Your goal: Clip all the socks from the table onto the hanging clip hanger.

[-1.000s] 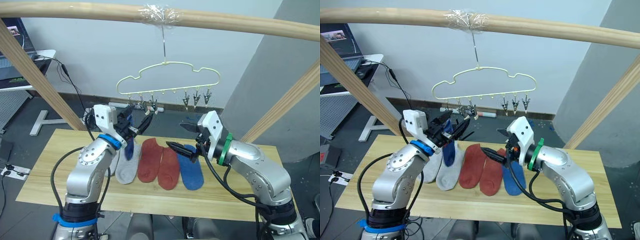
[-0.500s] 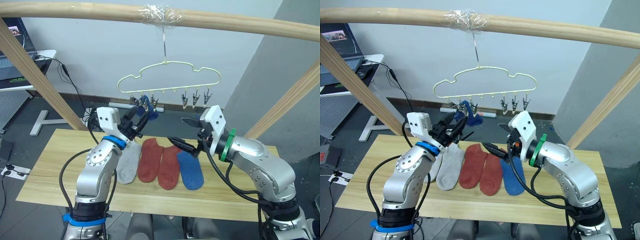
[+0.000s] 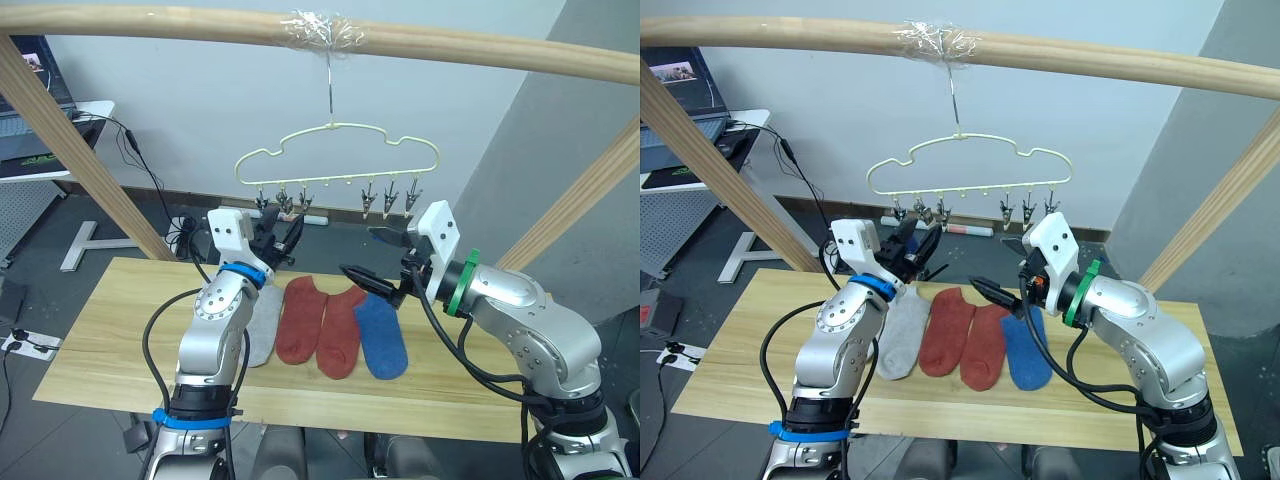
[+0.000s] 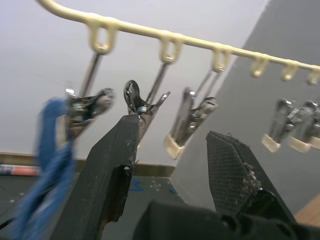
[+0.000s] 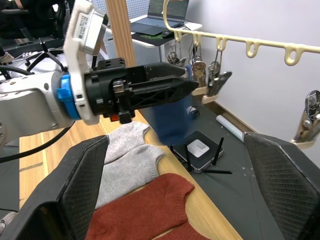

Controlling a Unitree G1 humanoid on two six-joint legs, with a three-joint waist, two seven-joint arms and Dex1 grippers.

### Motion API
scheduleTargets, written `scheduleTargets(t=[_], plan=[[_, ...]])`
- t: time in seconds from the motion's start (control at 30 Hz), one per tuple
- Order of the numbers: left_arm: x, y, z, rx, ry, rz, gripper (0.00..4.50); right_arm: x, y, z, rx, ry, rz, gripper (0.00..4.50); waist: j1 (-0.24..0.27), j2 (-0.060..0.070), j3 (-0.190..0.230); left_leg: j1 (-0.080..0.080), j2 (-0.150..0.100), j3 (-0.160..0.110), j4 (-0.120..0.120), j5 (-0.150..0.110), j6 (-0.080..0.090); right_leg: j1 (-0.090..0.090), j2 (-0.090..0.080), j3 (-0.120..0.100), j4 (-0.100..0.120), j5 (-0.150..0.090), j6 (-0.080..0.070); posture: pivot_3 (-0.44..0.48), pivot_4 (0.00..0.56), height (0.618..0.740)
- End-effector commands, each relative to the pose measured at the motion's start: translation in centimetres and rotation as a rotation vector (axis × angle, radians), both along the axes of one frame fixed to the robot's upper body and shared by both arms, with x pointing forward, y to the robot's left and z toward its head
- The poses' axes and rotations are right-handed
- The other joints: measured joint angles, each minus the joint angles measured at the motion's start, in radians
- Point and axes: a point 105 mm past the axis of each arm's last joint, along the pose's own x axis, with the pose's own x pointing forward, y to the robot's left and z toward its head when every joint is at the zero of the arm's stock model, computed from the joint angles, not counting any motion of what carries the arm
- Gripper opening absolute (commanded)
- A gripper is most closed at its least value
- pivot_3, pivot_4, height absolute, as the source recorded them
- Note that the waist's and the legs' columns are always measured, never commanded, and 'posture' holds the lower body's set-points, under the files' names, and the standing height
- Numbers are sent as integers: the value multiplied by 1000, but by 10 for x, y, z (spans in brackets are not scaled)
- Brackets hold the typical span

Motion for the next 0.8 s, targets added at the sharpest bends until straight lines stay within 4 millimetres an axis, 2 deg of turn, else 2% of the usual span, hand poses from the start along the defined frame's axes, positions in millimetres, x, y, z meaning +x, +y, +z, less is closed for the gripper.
scheduleTargets(t=[0.03, 0.23, 0.47, 0.8], plan=[[0, 4, 14, -2, -59, 16, 2418, -6, 0, 16, 19, -62, 15, 4500, -1, 0, 0, 0, 0, 0, 1, 0, 0, 0, 0, 0, 1, 0, 0, 168, 171, 740], [3, 6, 12, -10, -48, 21, 2418, -6, 0, 17, 19, -65, 13, 4500, -2, 0, 0, 1, 0, -1, 2, 0, 0, 0, 0, 0, 5, 0, 0, 167, 173, 740], [13, -4, 18, -29, -70, 2, 2418, -7, 1, 20, 20, -68, 27, 4500, -1, 0, 0, 1, -1, -1, 2, 0, 0, 0, 0, -1, 6, 0, 0, 162, 176, 740], [12, -7, 18, -25, -81, -6, 2418, -7, 0, 22, 24, -70, 22, 4500, -3, 0, 0, 1, -1, -2, 2, 0, 0, 0, 0, -1, 6, 0, 0, 157, 178, 740]])
